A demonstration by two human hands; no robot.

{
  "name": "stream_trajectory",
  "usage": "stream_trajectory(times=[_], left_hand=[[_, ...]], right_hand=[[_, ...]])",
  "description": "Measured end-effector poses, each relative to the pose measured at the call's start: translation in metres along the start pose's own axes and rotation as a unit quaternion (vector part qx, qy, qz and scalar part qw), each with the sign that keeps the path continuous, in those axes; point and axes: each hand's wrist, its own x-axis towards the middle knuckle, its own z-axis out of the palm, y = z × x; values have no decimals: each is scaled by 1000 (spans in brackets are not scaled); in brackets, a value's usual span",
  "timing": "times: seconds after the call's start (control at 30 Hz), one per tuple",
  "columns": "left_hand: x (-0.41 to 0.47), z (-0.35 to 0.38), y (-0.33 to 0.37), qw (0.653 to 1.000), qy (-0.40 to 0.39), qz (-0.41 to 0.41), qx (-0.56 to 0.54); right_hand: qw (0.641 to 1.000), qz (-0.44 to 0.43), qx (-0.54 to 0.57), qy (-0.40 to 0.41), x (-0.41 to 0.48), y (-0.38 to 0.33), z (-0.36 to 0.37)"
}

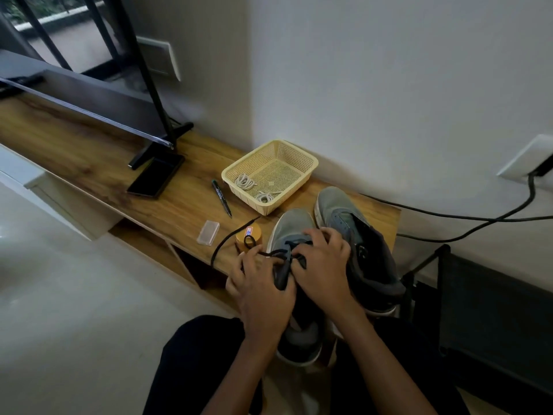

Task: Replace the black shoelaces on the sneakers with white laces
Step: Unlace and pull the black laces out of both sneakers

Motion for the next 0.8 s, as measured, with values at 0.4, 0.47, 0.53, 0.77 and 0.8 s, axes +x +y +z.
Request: stream_trajectory(times=[0.4,0.47,0.53,0.77,0.8], left_hand=[[-3,8,2,996,51,-25,-66],[-3,9,2,996,55,-27,-70],[-4,9,1,995,57,-32,-74],[-3,10,1,994,56,-39,-80],[-4,10,0,994,53,-39,-82]], right_hand=[[995,-9,54,79,-7,-7,12],[988,43,96,112,-7,-7,12],[973,99,140,158,-6,-4,10],[959,119,194,169,-7,-4,1],[969,98,164,158,-8,-5,0]])
